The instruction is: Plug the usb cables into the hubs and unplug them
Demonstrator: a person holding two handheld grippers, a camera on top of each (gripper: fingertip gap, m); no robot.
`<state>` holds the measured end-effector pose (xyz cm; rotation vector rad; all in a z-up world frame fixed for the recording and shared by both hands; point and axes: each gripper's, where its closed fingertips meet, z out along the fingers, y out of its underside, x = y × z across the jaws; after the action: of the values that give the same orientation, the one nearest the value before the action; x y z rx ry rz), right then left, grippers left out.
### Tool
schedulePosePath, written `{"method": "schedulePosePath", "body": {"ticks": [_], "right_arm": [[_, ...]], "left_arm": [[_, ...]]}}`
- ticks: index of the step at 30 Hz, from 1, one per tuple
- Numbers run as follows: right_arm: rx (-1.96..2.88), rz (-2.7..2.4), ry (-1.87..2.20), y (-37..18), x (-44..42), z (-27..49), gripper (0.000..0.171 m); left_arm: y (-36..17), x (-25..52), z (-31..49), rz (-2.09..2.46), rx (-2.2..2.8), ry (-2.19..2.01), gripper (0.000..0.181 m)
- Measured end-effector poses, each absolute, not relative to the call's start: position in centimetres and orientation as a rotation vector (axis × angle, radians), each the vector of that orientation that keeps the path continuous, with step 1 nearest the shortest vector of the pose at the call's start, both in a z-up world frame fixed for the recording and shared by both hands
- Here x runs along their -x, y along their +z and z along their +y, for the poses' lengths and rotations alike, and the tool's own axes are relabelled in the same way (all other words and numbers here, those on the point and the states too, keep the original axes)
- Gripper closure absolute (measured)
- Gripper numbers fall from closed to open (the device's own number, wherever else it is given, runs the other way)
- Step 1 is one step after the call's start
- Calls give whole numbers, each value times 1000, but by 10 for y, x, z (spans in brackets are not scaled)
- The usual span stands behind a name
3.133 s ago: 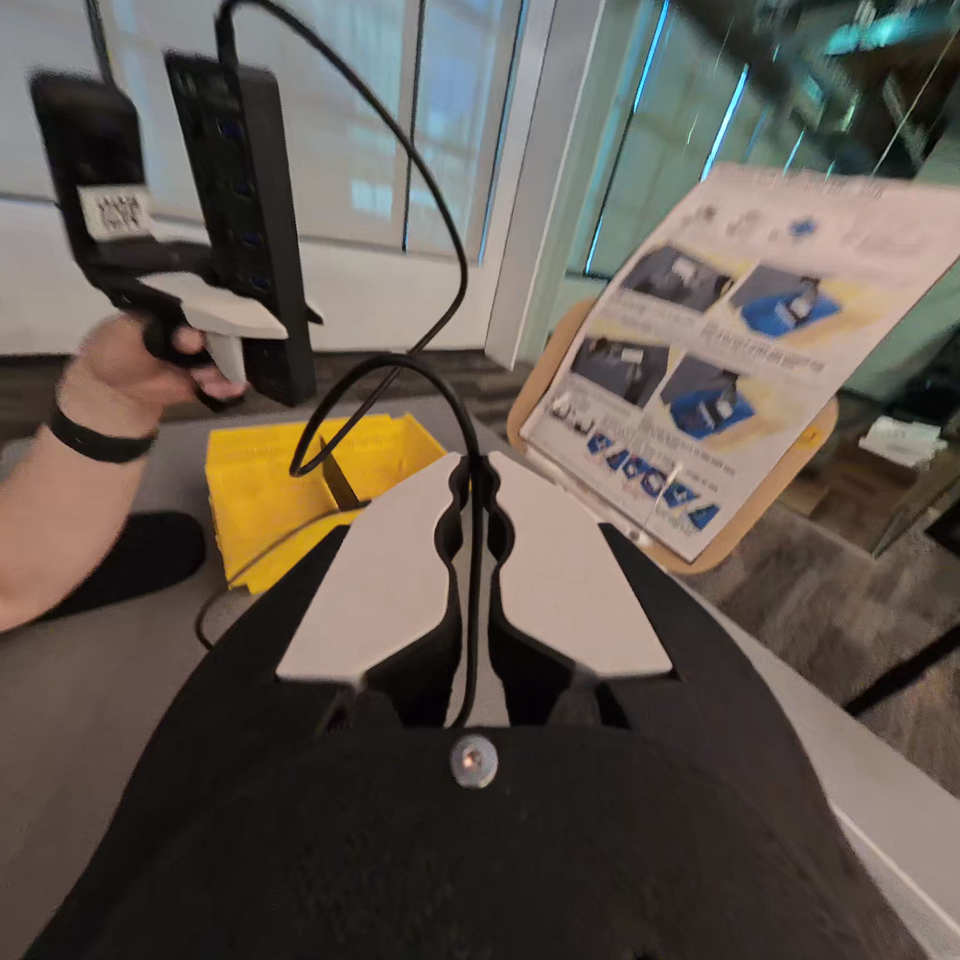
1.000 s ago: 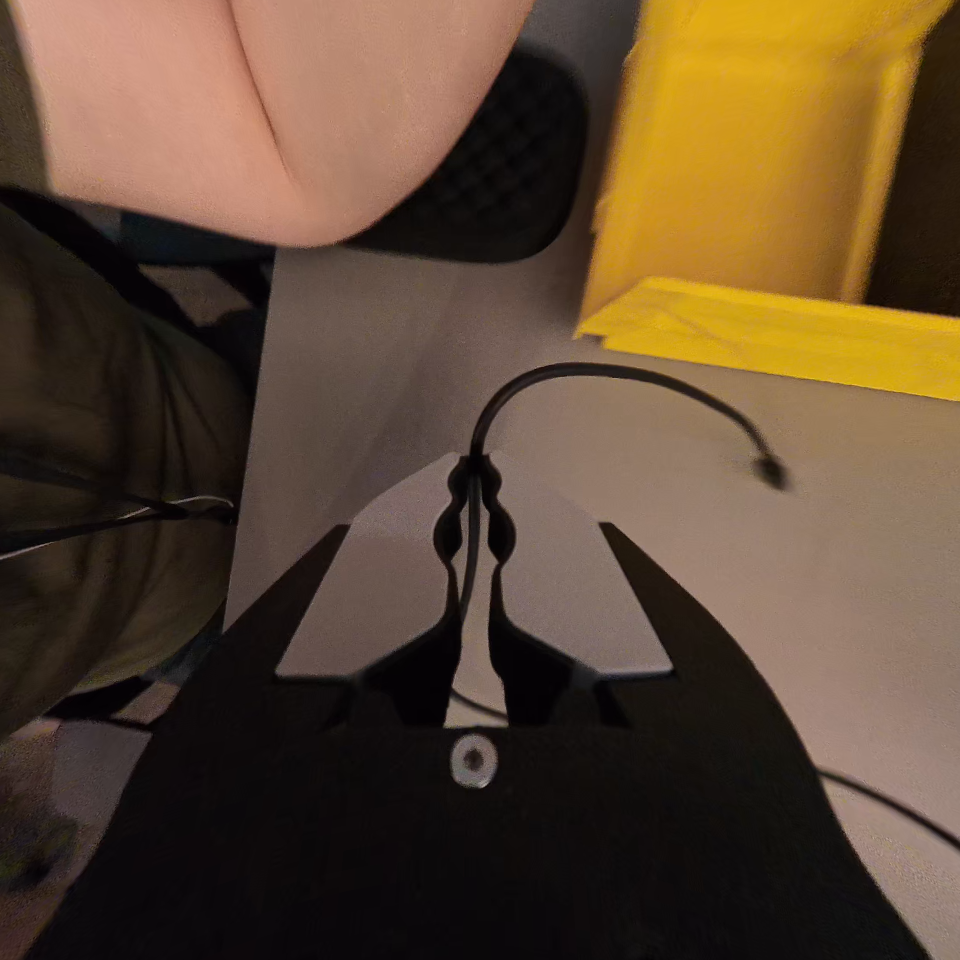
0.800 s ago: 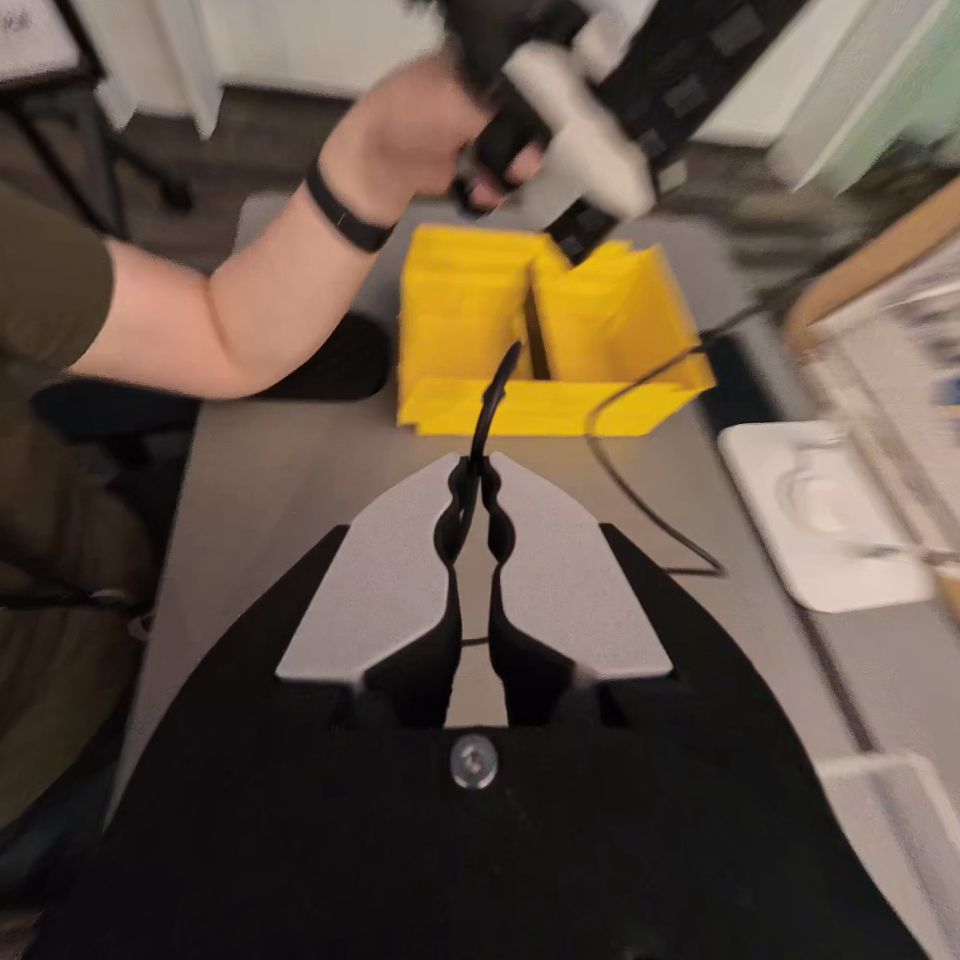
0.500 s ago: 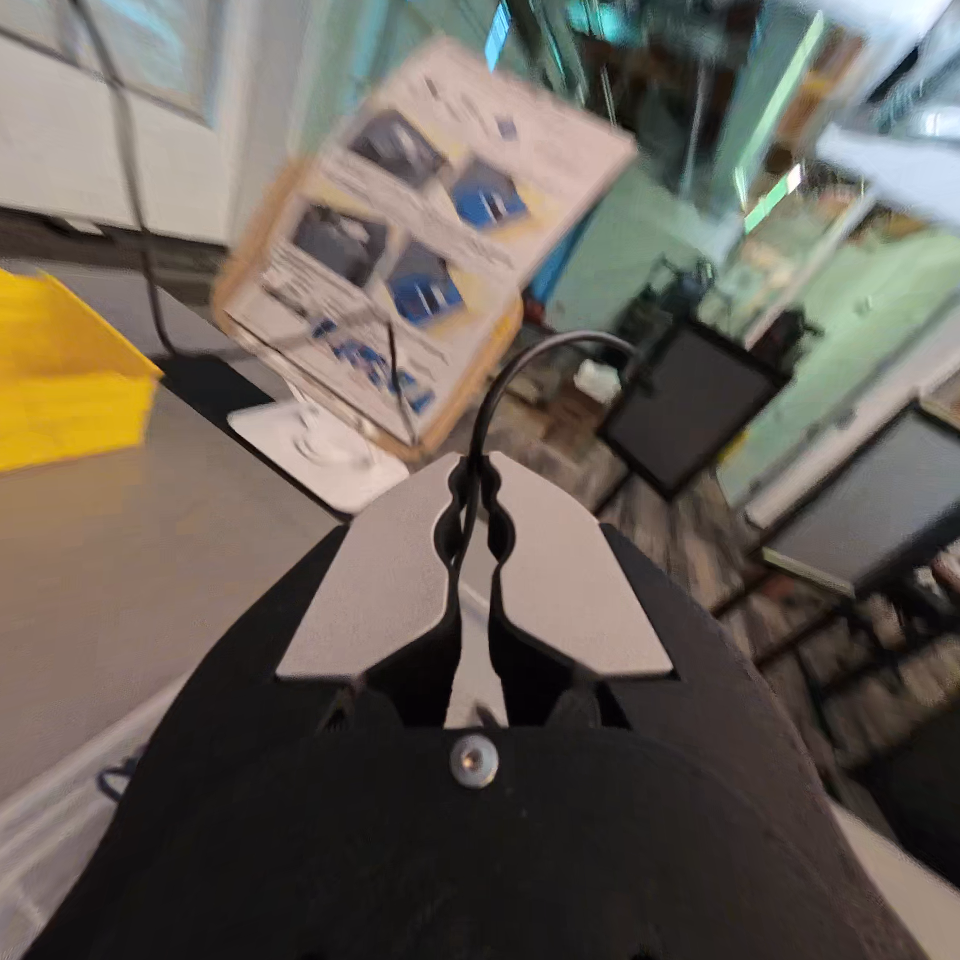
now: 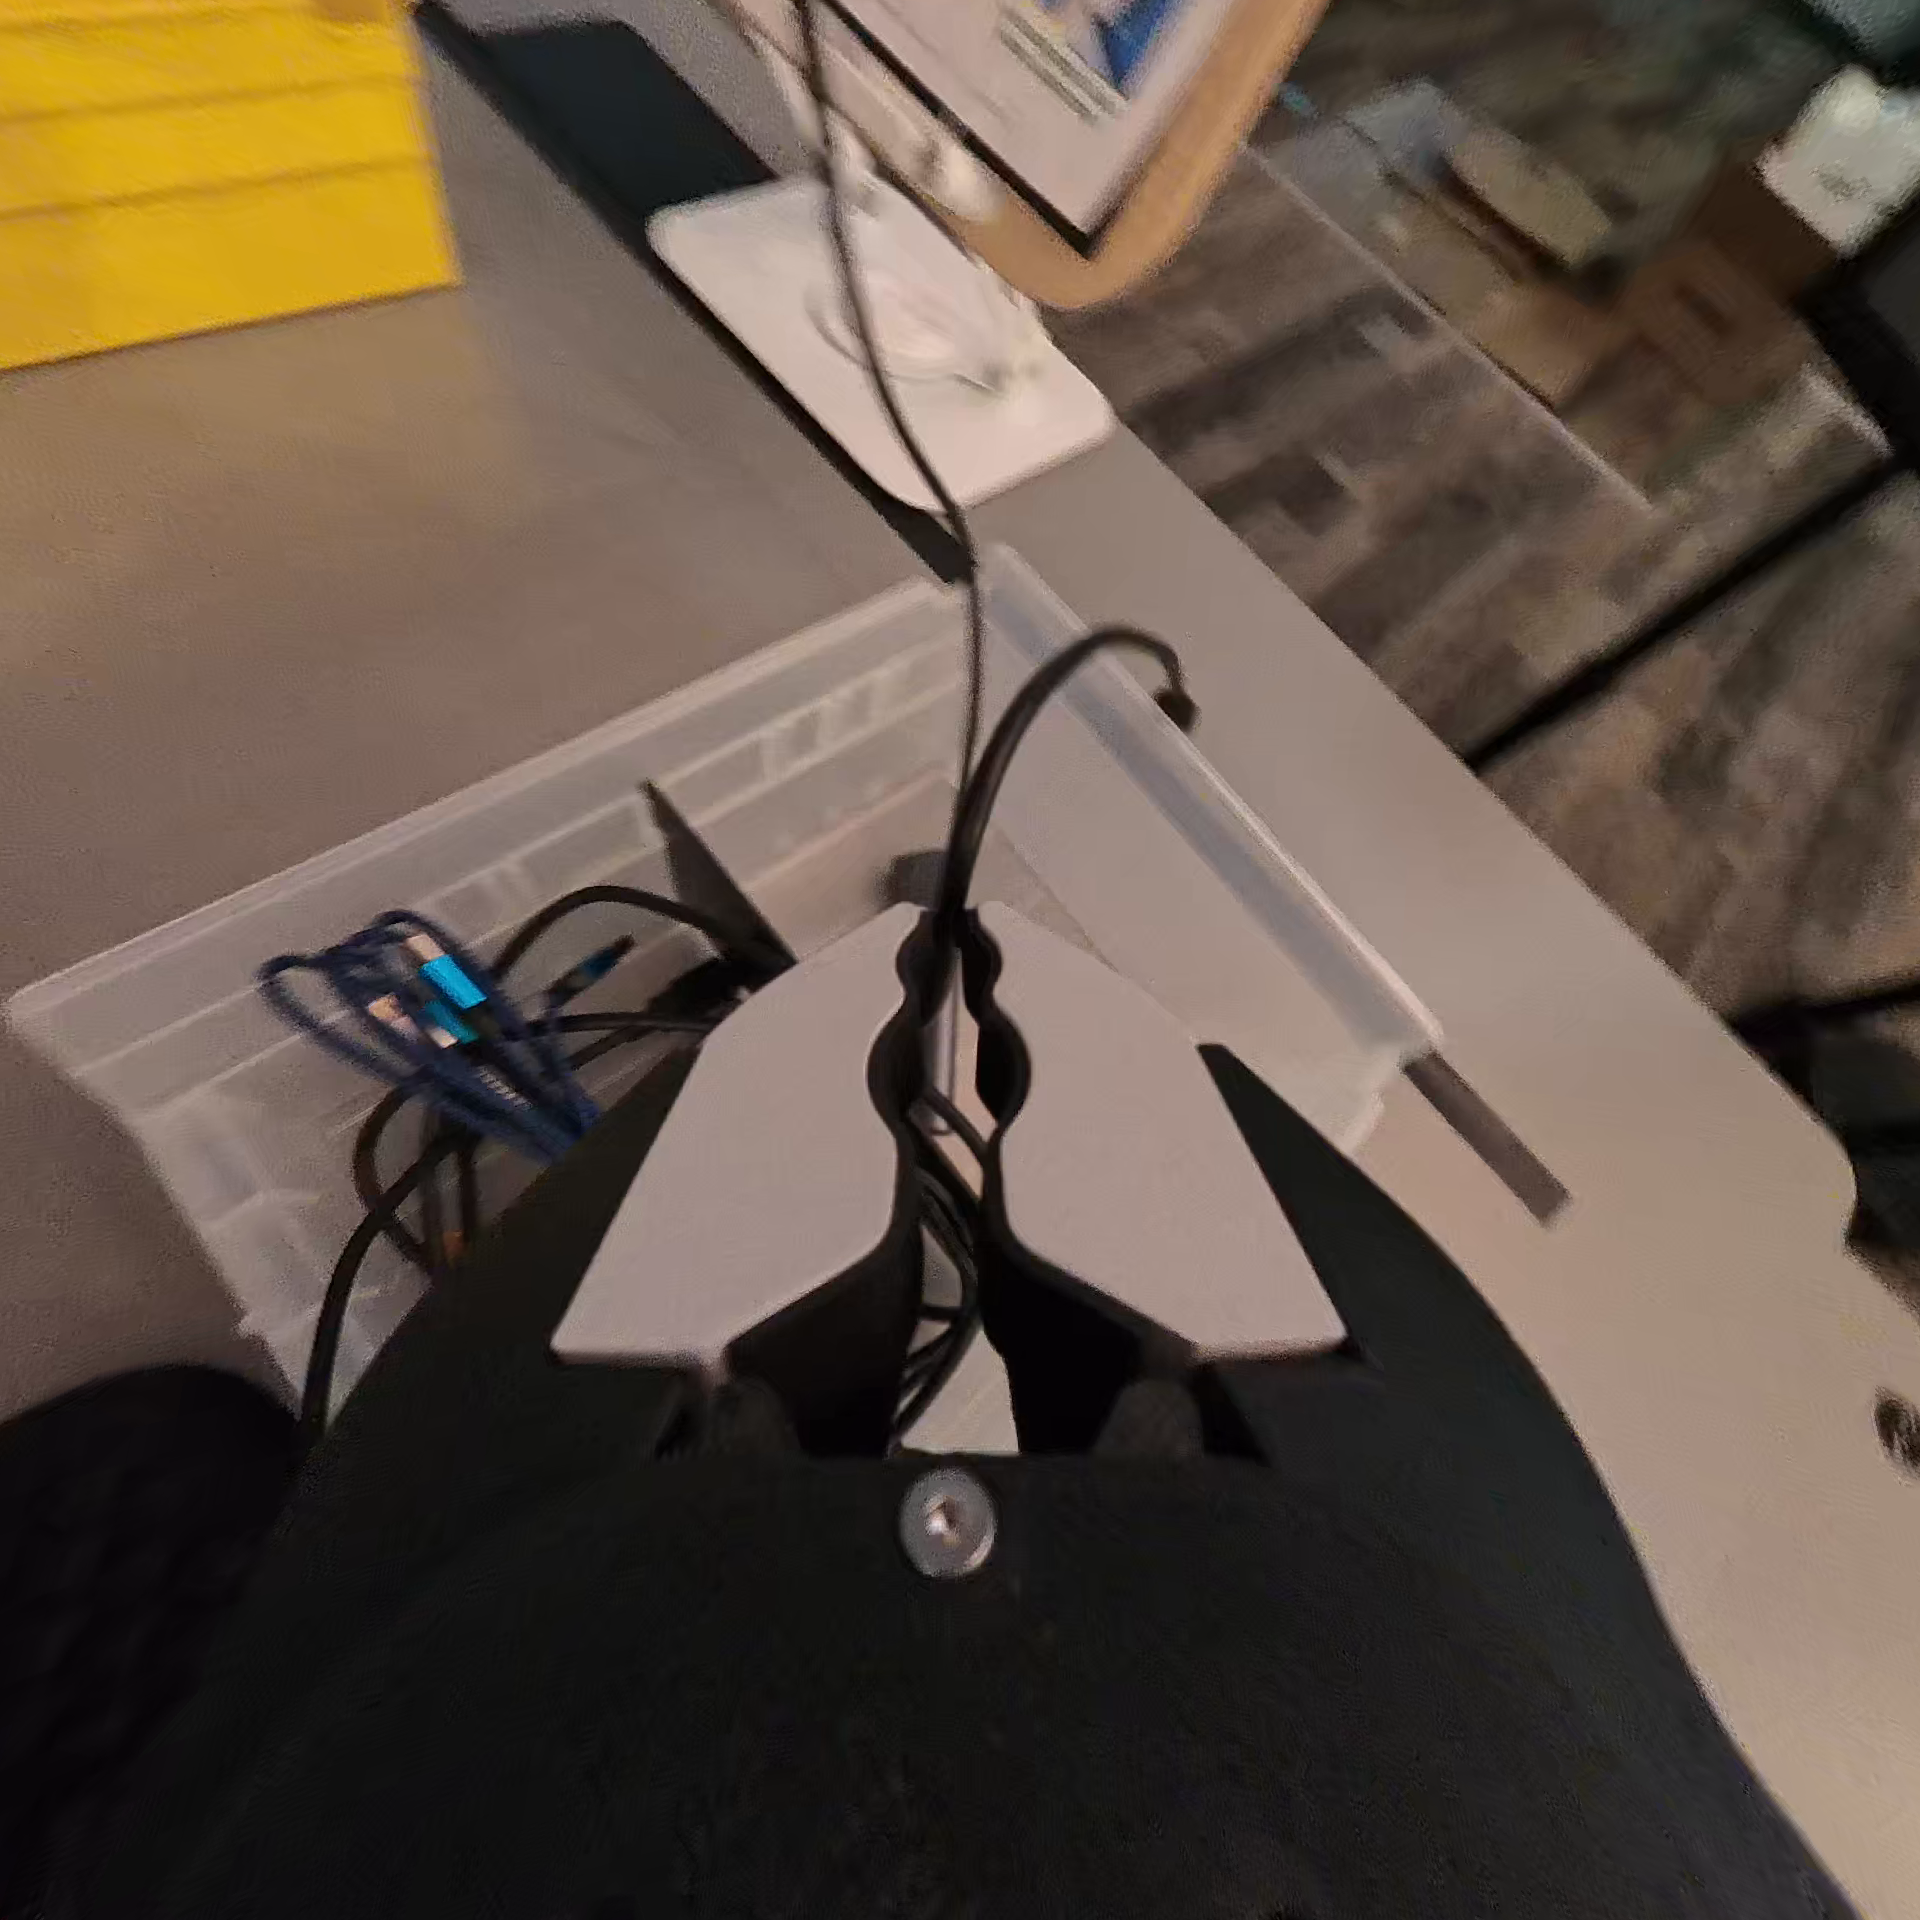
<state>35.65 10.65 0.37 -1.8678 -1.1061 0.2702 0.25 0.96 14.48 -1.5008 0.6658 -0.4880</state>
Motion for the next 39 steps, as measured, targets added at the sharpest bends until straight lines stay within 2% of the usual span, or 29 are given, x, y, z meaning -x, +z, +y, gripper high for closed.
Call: {"method": "schedulePosePath", "body": {"ticks": [4, 12, 20, 23, 31, 39], "right_arm": [[1887, -1123, 281, 4, -363, 97, 166], [1543, -1137, 405, 48, -354, 75, 167], [2201, -863, 123, -45, -411, 133, 165], [2345, -759, 85, -62, -417, 140, 165], [2232, -477, 304, -19, -424, 132, 166], [2311, -388, 407, -41, -438, 126, 166]], "left_arm": [[141, -8, 10, 691, 1513, -468, 155], [138, -14, 9, 716, 1518, -470, 155], [136, -24, 6, 759, 1512, -461, 155], [135, -28, 5, 776, 1505, -448, 155], [134, -30, 4, 786, 1505, -446, 155], [131, -35, 4, 800, 1511, -443, 155]]}}
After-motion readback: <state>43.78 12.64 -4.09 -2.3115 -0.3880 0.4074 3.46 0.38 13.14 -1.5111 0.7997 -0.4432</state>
